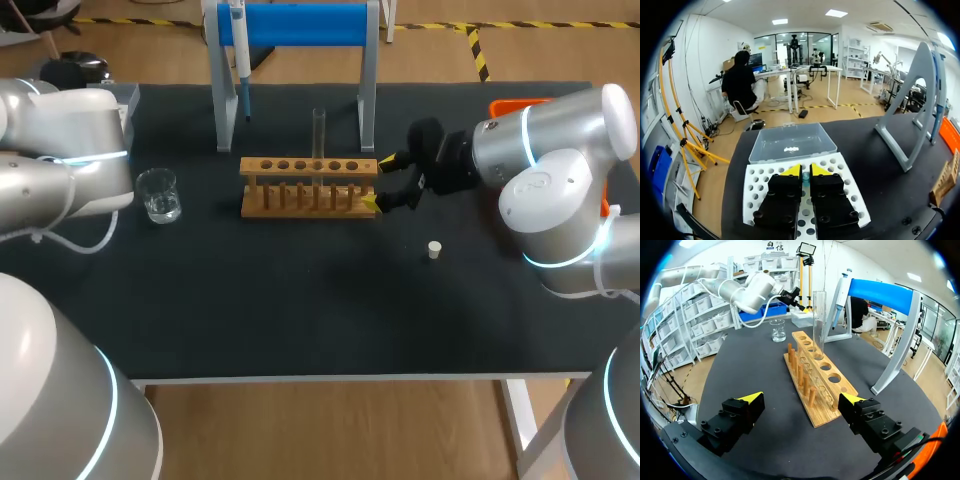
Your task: Invert the test tube, pick up the pipette, mount the tip to pipette, aspirate from beaker and dispense into the tube, eject the tip, return the pipette, and cap with the stopper.
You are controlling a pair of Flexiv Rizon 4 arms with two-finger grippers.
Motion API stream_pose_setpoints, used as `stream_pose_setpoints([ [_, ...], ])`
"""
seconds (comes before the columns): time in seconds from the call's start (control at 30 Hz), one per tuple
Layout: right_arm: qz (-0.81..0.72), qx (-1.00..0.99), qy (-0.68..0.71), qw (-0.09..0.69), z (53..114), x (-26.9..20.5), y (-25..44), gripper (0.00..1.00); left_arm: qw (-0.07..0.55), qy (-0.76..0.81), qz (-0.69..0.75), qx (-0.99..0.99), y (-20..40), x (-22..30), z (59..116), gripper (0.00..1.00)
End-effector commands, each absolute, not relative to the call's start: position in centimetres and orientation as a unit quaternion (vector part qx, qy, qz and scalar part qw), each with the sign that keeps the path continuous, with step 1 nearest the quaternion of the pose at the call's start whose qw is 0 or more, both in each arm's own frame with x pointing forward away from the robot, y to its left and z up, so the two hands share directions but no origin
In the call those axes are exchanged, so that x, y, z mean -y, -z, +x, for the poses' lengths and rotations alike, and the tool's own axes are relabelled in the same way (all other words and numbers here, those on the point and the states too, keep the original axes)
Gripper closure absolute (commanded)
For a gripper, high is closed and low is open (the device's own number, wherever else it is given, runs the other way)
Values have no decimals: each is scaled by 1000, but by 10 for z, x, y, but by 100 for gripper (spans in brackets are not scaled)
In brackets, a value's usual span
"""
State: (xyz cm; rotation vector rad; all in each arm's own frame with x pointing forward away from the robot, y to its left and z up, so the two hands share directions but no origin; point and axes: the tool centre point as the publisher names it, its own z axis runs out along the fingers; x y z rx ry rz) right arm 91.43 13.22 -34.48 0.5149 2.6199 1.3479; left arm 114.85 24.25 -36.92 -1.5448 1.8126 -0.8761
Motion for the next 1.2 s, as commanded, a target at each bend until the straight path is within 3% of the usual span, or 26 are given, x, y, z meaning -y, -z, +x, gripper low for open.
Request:
stream_pose_setpoints([
  [0.03,171,-873,-450,75,914,-131,345,0,299,330,-581,-682,372,-243,1150,100],
  [1.2,171,-873,-450,75,914,-131,345,0,369,326,-553,-672,295,-239,1148,100],
])
